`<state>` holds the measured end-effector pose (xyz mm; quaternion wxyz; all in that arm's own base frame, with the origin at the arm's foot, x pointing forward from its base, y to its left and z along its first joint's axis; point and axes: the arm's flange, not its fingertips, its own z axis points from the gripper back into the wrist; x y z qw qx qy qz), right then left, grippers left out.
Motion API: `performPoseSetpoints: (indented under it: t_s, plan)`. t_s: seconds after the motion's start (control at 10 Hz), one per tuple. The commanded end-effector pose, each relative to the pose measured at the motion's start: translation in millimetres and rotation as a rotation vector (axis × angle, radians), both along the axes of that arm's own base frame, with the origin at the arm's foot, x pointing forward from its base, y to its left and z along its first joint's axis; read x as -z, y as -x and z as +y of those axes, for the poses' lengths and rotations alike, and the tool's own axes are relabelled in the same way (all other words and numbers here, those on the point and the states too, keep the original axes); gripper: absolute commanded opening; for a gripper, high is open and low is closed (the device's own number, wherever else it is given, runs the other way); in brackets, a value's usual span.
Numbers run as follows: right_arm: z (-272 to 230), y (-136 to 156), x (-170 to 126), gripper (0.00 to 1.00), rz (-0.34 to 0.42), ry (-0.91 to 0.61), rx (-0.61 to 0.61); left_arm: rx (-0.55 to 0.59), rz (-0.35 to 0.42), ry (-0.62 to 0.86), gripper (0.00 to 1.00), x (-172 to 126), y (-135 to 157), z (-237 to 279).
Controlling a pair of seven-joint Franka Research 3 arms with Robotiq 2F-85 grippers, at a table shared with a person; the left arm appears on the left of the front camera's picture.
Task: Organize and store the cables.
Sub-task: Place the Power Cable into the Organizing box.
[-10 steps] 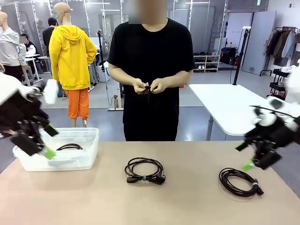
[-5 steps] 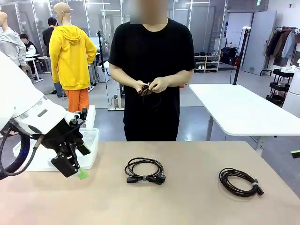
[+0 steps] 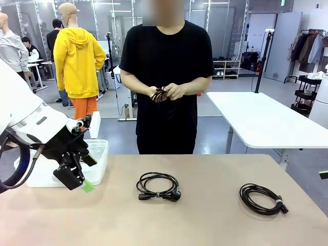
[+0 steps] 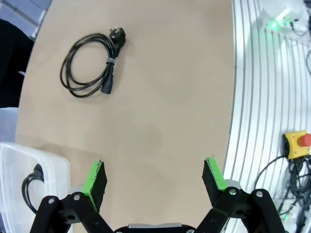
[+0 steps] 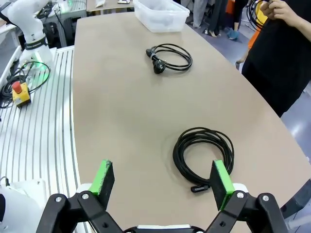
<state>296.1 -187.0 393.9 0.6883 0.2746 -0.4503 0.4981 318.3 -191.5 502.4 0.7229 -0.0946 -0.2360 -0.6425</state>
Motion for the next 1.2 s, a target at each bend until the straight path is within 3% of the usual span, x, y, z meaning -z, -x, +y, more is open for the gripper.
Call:
performPoseSetpoints:
  t_s: [0.0,0.2,0.5,0.7,0.9,1.1]
  plan:
    - [-2.7,3.6,-6.2,1.0,-0.038,-0.009,-0.002,-0.006,0.006,-0.011,1.0,2.2,1.4,-3.1]
    - [-2.7,3.6,-6.2,1.0,-0.038,-0.009,-0.002,0.007,0.002,-0.001,1.0,0.7,1.1,-2.3]
    - [-2.7,3.6,-6.2,1.0,-0.038,-0.009,-0.002,0.114,-0.023,-0.088,1.0,2.5,-35.1,-90.9]
    - [-2.7,3.6,-6.2,1.0,-0.038,-0.009,-0.002,0.108,-0.03,-0.217,1.0,9.8,-56.6,-148.0]
    - [-2.7,3.6,-6.2,1.0,-0.038,-0.009,-0.002,0.125,-0.04,-0.302,1.0,27.5,-65.6,-198.8]
    - [-2.7,3.6,-6.2,1.0,-0.038,-0.009,-0.002,0.042,-0.017,-0.388,1.0,57.3,-66.7,-232.6]
